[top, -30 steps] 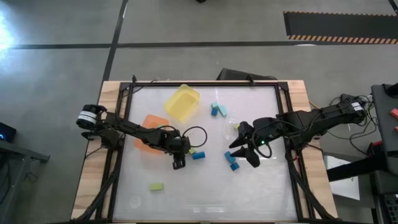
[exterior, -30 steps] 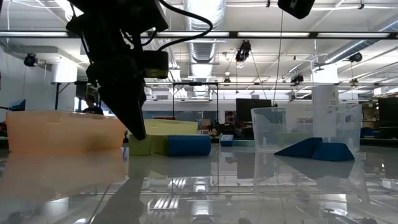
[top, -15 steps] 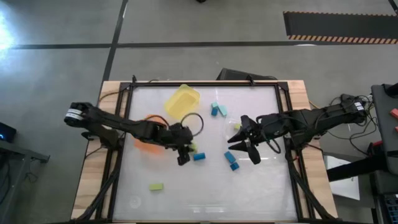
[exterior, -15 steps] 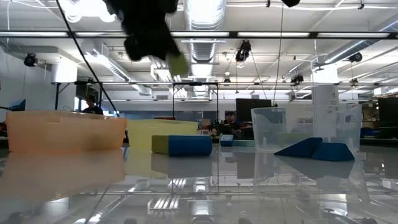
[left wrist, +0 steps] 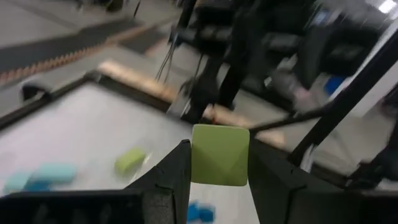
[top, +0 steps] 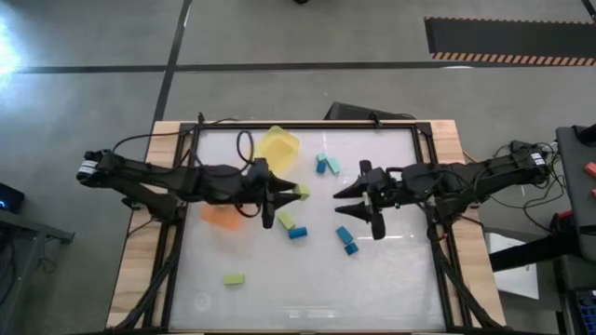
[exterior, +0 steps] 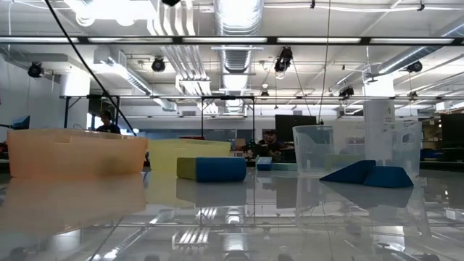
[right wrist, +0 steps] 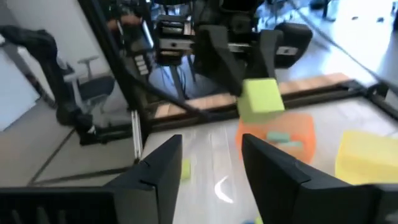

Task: Sort & place blocks by color
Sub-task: Put the green block into the transparent bin

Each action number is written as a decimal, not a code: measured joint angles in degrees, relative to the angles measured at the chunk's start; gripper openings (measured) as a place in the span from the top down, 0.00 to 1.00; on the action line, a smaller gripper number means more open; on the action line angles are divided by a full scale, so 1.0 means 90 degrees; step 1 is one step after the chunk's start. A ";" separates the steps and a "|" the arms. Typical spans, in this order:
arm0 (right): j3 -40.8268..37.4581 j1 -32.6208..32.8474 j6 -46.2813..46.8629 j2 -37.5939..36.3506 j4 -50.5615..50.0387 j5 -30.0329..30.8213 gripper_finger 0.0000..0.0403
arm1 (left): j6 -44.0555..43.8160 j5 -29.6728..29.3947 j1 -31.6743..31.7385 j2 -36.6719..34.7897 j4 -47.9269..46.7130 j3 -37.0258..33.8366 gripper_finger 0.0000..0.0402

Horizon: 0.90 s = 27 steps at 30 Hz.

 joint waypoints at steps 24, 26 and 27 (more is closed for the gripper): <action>0.0566 -0.0034 -0.0990 0.0279 0.0824 0.1275 0.46 | 0.0850 -0.0188 -0.0022 0.0801 0.3226 -0.0005 0.73; 0.0594 -0.0039 -0.0876 0.0383 0.0875 0.1273 0.46 | 0.0882 -0.0181 -0.0022 0.0929 0.3366 -0.0002 0.73; 0.0620 -0.0041 -0.0853 0.0432 0.0853 0.1277 0.46 | 0.0949 -0.0184 -0.0022 0.0980 0.3440 -0.0002 0.73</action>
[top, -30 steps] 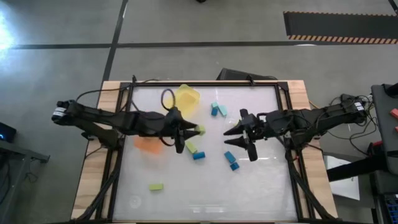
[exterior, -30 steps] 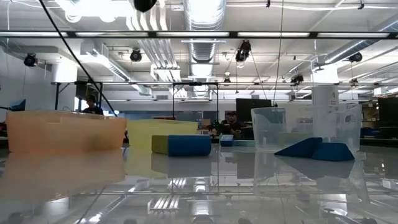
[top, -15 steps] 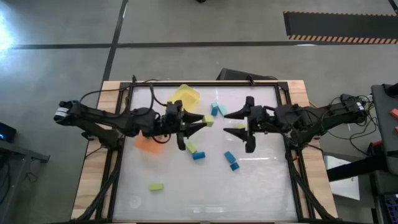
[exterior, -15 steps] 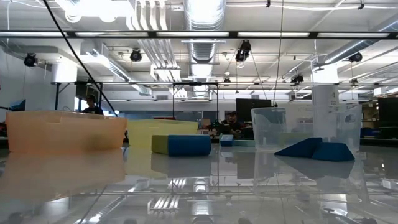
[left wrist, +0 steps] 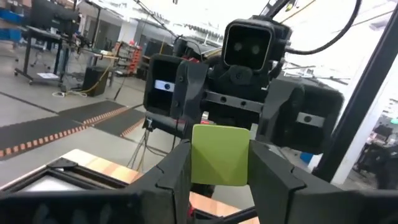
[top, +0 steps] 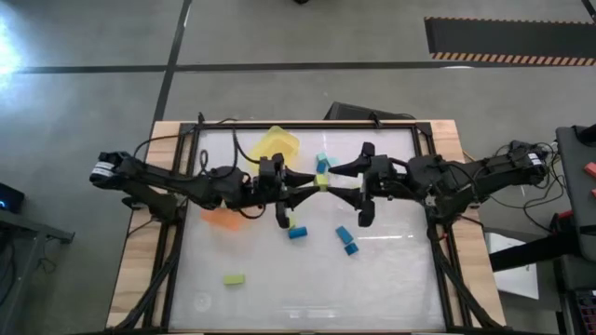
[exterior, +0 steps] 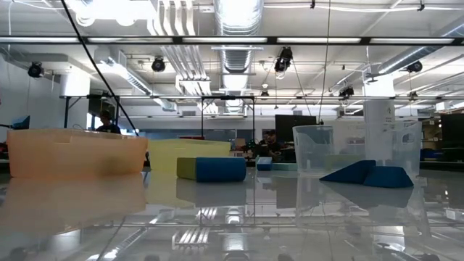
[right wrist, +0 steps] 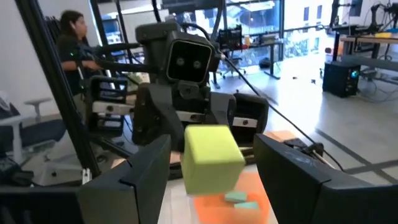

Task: Sort & place blocks by color
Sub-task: Put the green block into the transparent bin

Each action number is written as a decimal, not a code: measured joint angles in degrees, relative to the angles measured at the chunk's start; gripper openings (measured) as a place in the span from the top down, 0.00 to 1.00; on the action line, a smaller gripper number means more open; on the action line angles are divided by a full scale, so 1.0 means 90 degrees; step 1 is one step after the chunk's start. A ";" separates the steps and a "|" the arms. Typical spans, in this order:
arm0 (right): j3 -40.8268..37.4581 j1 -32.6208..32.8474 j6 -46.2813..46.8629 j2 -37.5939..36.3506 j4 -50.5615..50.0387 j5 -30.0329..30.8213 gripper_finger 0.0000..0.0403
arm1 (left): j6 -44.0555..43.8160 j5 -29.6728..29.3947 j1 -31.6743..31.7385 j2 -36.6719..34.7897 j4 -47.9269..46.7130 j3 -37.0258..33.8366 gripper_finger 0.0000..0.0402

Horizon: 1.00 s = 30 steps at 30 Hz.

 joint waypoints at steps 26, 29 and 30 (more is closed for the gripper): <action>0.0310 -0.0075 0.0231 0.0201 0.0150 -0.0372 0.51 | 0.0685 0.0086 0.0010 0.0132 0.0718 0.0097 0.73; 0.0310 -0.0151 0.0343 0.0227 0.0147 -0.0565 0.58 | 0.0683 0.0103 0.0007 0.0130 0.0721 0.0097 0.73; 0.0310 -0.0183 0.0365 0.0236 0.0146 -0.0649 0.60 | 0.0683 0.0112 0.0007 0.0136 0.0726 0.0097 0.73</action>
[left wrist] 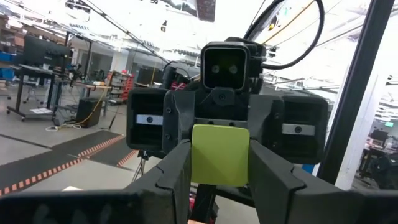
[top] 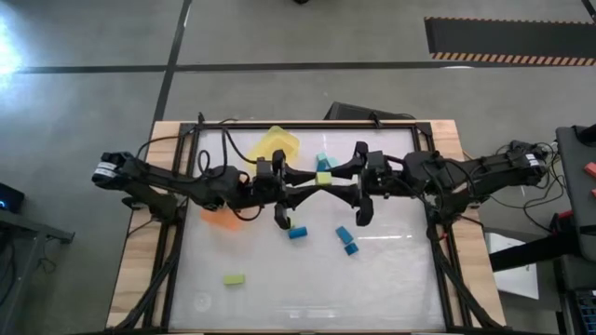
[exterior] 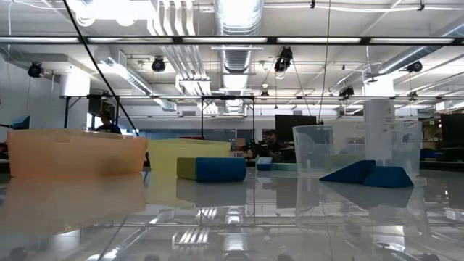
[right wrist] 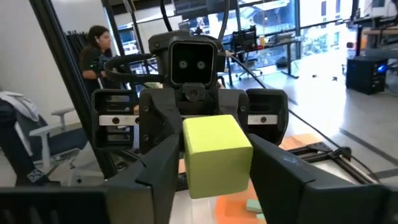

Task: Sort & place blocks by color
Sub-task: Put the green block into the transparent bin

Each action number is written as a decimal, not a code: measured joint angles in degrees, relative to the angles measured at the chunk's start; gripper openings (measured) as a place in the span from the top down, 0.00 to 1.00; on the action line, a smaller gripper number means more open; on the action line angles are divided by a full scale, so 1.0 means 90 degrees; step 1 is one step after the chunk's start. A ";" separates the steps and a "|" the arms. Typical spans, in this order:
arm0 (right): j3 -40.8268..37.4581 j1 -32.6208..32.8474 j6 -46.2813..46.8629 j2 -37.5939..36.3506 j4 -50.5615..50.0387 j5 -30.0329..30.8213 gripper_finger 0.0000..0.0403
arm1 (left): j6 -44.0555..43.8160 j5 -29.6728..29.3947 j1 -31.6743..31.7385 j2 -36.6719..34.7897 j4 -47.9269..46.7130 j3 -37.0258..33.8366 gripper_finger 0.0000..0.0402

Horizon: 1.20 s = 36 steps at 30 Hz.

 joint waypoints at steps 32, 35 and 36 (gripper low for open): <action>0.0024 -0.0286 0.0905 -0.0678 -0.2753 -0.0257 0.70 | -0.0690 -0.0126 0.0007 -0.0300 -0.1398 -0.0039 0.35; 0.0024 -0.0440 0.1340 -0.0737 -0.3529 -0.0370 0.70 | -0.0704 -0.0180 0.0007 -0.0500 -0.1817 -0.0044 0.34; 0.0024 -0.0511 0.1466 -0.0737 -0.3752 -0.0465 0.70 | -0.0704 -0.0207 0.0007 -0.0561 -0.1956 -0.0035 0.34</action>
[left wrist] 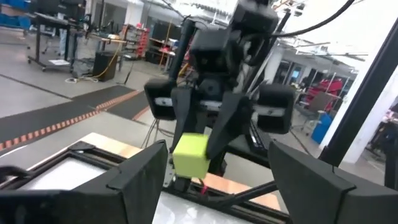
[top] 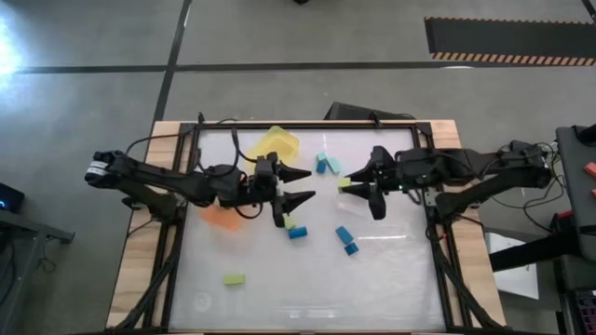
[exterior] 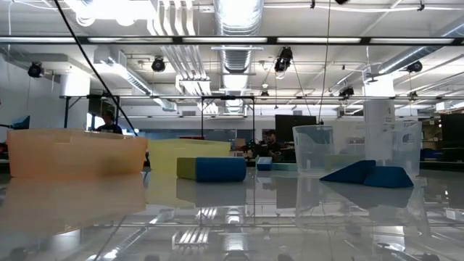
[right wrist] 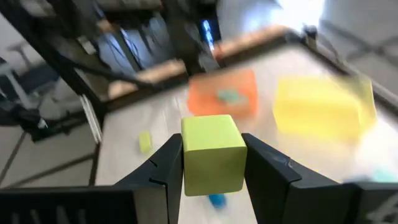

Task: Sort & place blocks by color
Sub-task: Put the green block into the transparent bin

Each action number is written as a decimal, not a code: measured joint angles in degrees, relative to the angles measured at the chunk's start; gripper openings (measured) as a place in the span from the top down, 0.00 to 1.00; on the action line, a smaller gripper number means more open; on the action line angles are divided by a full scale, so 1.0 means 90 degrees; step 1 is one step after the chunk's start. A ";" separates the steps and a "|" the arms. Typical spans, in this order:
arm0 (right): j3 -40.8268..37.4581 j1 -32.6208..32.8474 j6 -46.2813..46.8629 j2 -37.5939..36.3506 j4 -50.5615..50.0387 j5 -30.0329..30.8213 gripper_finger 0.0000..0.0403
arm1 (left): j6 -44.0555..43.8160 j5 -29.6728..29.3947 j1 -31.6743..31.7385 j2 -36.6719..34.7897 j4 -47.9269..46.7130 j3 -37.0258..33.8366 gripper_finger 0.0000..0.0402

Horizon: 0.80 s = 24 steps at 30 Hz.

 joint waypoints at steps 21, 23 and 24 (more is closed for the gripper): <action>-0.0002 -0.2104 0.1392 0.2038 -0.4337 -0.1753 0.70 | 0.0250 -0.1045 0.0085 -0.2112 -0.3617 -0.0009 0.34; -0.0030 -0.2238 0.0723 0.2348 -0.4622 -0.1715 0.70 | 0.0253 -0.1048 0.0085 -0.2217 -0.3725 -0.0009 0.34; -0.0060 -0.2291 0.0420 0.2503 -0.4702 -0.1677 0.69 | 0.0253 -0.1049 0.0085 -0.2271 -0.3793 -0.0009 0.34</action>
